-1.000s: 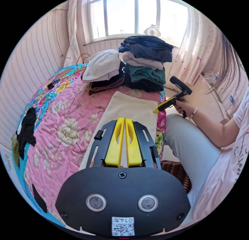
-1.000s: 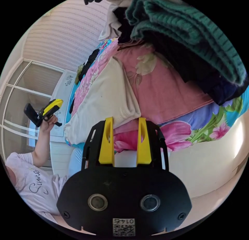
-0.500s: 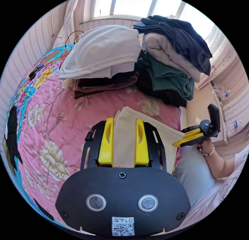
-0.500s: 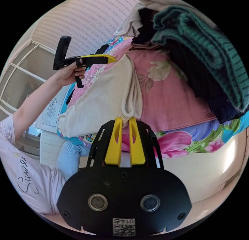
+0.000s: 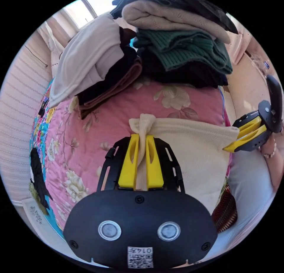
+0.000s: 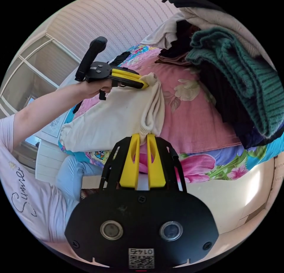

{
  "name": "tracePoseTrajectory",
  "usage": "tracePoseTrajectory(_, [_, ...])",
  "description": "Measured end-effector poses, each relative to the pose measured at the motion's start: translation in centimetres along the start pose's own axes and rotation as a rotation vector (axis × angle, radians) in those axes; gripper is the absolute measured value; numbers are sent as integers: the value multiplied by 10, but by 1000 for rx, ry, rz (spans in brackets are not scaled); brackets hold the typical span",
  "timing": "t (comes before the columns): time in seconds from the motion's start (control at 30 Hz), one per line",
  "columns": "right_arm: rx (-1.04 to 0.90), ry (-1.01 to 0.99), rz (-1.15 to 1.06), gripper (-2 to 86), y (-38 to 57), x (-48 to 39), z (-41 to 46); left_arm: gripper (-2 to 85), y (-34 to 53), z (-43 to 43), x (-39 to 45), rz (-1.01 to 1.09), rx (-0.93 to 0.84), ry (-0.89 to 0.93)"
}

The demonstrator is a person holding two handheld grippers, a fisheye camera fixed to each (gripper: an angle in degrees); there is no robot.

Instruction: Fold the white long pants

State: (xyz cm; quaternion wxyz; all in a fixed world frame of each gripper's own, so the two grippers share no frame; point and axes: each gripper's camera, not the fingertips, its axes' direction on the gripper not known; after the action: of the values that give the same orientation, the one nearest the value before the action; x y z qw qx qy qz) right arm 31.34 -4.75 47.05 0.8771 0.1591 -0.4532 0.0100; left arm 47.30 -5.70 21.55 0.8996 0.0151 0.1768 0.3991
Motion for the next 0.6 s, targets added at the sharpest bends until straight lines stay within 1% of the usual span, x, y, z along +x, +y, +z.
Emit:
tracePoseTrajectory(0.07, [26, -2, -29, 28, 6, -12, 2, 41, 20, -30, -8, -71, 63, 38])
tracePoseTrajectory(0.2, [122, -60, -107, 29, 20, -37, -5, 40, 68, -91, -21, -115, 192, 54])
tracePoseTrajectory(0.23, [139, -82, -137, 29, 24, -50, -7, 39, 88, -114, -28, -134, 226, 58])
tracePoseTrajectory(0.3, [178, -187, -176, 29, 25, -74, -9, 37, 125, -148, -41, -170, 278, 76])
tracePoseTrajectory(0.37, [205, -339, -267, 29, 20, -115, -5, 37, 186, -191, -62, -262, 340, 82])
tracePoseTrajectory(0.4, [202, -358, -297, 29, 17, -128, -3, 37, 204, -201, -68, -292, 351, 87])
tracePoseTrajectory(0.47, [173, -415, -435, 28, 4, -185, 11, 36, 278, -241, -90, -419, 381, 105])
tracePoseTrajectory(0.5, [165, -432, -468, 28, 1, -199, 16, 36, 299, -251, -95, -448, 389, 101])
tracePoseTrajectory(0.57, [125, -530, -597, 27, -13, -260, 38, 35, 384, -288, -110, -566, 421, 72])
tracePoseTrajectory(0.6, [114, -556, -625, 27, -17, -275, 44, 35, 406, -297, -113, -596, 429, 66])
